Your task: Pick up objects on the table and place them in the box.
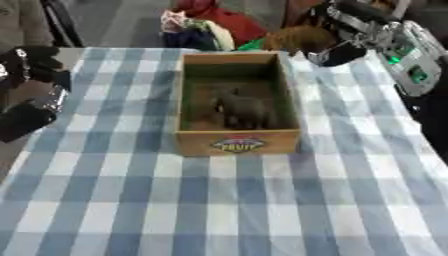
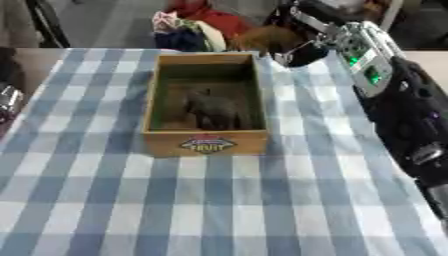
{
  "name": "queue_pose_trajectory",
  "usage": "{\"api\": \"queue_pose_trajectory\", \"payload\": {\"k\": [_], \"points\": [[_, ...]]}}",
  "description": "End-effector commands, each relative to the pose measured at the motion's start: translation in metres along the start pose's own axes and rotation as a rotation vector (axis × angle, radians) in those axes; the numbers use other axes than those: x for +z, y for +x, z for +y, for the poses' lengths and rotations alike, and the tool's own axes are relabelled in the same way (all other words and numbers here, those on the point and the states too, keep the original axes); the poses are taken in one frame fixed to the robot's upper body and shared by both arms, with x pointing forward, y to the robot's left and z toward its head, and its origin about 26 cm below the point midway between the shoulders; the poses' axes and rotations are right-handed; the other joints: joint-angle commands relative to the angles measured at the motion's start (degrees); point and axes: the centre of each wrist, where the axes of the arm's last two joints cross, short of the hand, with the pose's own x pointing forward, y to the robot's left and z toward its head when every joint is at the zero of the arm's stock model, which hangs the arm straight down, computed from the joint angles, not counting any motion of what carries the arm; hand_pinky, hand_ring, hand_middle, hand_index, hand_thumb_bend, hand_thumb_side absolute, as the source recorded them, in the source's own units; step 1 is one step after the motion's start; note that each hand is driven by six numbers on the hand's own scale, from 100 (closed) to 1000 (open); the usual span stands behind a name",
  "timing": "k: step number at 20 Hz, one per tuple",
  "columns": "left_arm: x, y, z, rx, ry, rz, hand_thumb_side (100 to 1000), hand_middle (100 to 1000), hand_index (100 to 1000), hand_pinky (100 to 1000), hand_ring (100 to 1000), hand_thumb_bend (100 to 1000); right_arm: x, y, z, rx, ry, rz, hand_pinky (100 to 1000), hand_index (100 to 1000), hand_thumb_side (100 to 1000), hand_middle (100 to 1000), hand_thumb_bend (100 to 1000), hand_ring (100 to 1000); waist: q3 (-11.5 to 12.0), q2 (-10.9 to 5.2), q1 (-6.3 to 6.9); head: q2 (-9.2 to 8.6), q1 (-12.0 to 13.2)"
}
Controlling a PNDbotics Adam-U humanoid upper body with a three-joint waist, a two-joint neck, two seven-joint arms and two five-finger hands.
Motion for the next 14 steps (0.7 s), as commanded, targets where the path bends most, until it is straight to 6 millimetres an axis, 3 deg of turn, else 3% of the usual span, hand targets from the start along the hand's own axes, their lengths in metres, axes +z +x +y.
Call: {"api": "queue_pose_trajectory", "payload": {"k": [1, 7, 9, 11, 14], "points": [[-0.007, 0.011, 0.006, -0.002, 0.009, -0.048, 372, 617, 800, 698, 642, 193, -0.009, 0.006, -0.009, 0.014, -0.020, -0.007, 269, 481, 100, 317, 100, 328, 0.5, -0.74, 0.00, -0.88, -0.7], [-0.008, 0.014, 0.006, 0.009, 0.012, -0.056, 372, 617, 800, 698, 642, 194, -0.024, 0.011, 0.017, -0.025, 0.004, 0.006, 352, 590, 100, 400, 150, 403, 1.5, -0.39, -0.05, -1.74, -1.5], [-0.009, 0.015, 0.005, 0.012, 0.012, -0.061, 372, 617, 800, 698, 642, 195, -0.028, 0.015, 0.024, -0.018, 0.021, -0.005, 460, 678, 100, 484, 185, 487, 1.6, -0.36, -0.03, -1.85, -1.8], [-0.010, 0.015, 0.004, 0.013, 0.010, -0.063, 372, 617, 800, 698, 642, 195, -0.031, 0.019, 0.028, -0.009, 0.032, -0.016, 513, 736, 100, 538, 218, 537, 1.6, -0.36, 0.03, -2.00, -1.9], [-0.010, 0.015, 0.004, 0.013, 0.008, -0.062, 373, 617, 800, 698, 642, 196, -0.032, 0.021, 0.031, -0.004, 0.043, -0.029, 616, 841, 115, 670, 346, 685, 1.6, -0.41, 0.06, -2.21, -2.0]]}}
